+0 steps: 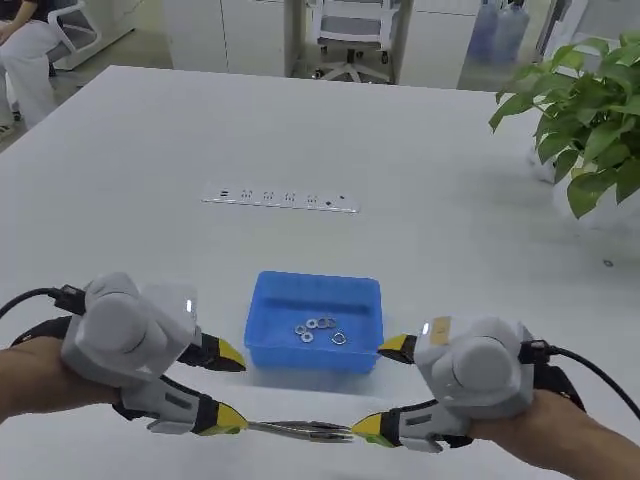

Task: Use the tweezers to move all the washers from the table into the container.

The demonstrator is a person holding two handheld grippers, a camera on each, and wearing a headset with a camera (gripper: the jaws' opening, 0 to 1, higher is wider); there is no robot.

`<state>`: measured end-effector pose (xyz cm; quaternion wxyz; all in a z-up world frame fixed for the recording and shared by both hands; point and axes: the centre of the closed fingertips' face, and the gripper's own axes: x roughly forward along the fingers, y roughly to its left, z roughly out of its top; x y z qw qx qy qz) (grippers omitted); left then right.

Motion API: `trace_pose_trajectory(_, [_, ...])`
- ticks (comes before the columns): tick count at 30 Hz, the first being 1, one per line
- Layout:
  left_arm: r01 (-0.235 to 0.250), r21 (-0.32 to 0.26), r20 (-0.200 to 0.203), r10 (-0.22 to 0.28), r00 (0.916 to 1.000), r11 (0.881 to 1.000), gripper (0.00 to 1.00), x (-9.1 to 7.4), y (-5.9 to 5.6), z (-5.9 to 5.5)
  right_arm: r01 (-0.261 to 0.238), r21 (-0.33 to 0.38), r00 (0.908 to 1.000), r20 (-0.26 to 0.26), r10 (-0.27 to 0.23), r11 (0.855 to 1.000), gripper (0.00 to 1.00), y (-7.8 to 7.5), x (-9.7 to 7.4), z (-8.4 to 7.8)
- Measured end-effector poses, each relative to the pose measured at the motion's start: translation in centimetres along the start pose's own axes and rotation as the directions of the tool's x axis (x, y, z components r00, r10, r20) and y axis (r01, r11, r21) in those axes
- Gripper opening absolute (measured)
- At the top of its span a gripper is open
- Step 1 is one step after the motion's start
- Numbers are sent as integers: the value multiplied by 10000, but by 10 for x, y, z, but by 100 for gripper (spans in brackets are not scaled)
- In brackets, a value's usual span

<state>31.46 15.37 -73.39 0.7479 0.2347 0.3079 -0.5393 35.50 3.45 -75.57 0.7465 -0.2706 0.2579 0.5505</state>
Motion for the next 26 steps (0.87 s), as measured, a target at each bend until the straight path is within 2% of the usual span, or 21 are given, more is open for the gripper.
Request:
trace_pose_trajectory(2, [-83,-120,179,85,9998,9999,48,-4,1,2,185,416,9997,161,-192,9990,68,-4,-7,-3])
trace_pose_trajectory(6, [-231,-343,573,250,9980,9991,60,-11,3,9,437,764,9984,330,-463,9961,76,-9,-19,-12])
trace_pose_trajectory(12, [-702,-533,1001,753,9921,9961,81,-18,12,17,464,1062,9962,679,-538,9933,89,-11,-29,-13])
trace_pose_trajectory(16, [-864,-424,900,900,9919,9954,92,-20,15,14,427,1246,9939,954,-548,9913,98,-11,-32,-8])
trace_pose_trajectory(19, [-827,-345,872,855,9925,9960,98,-20,14,13,299,1178,9940,1009,-420,9926,100,-7,-33,-7])
trace_pose_trajectory(26, [-558,-361,799,586,9951,9978,99,-19,8,10,109,1186,9969,759,-200,9929,100,0,-31,-14])
